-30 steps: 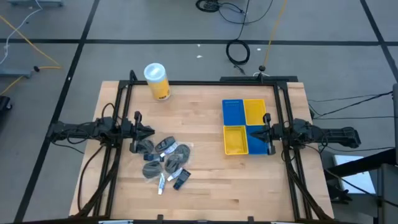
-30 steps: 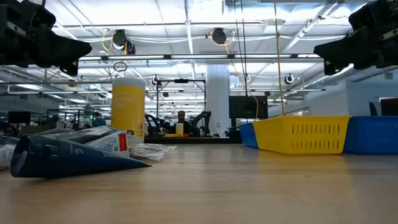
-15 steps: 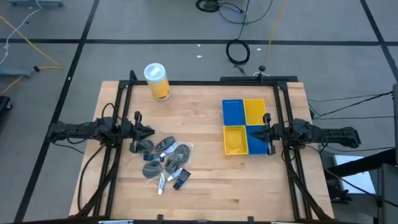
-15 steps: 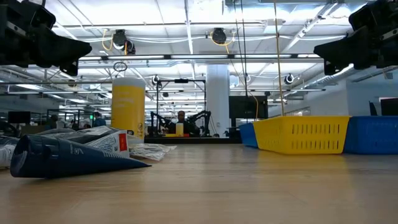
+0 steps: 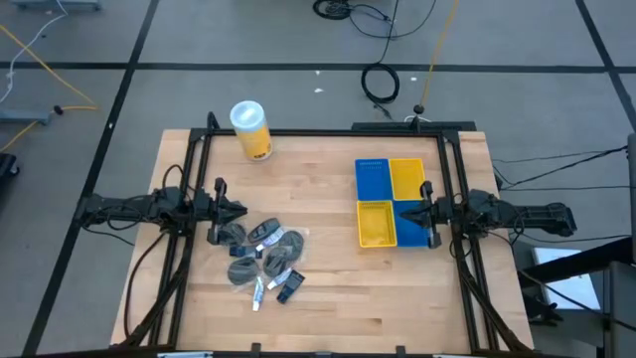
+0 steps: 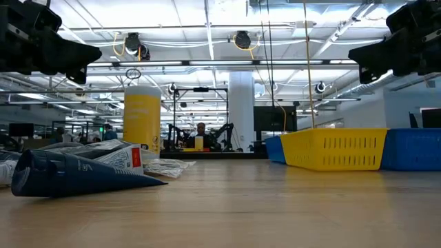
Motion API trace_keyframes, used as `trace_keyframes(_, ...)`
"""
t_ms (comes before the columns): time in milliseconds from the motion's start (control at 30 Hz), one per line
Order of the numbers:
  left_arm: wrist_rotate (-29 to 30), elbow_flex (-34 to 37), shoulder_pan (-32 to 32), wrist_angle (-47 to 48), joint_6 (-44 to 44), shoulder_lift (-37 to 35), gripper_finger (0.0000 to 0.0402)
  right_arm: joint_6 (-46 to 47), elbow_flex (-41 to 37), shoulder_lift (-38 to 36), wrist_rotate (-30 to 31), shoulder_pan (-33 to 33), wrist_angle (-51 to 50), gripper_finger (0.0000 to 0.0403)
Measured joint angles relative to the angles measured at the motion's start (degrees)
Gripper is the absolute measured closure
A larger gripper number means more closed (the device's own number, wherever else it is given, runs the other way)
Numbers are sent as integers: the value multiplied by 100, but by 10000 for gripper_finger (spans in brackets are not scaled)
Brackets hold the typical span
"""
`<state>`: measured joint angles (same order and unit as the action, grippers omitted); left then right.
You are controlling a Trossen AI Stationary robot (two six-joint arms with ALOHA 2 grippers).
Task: Pick & Place Travel size toiletries
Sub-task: Put the gray deodorant into the top yellow bin
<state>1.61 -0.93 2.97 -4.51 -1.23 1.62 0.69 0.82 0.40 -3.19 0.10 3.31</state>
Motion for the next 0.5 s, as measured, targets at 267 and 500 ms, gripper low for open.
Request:
trace_keyframes(267,-1,1,1,1,-1,1,371,1065,-2,320,-1021,26,579,403)
trace_keyframes(500,1,2,1,0,0,1,371,551,0,1515,-698,559,1980,403)
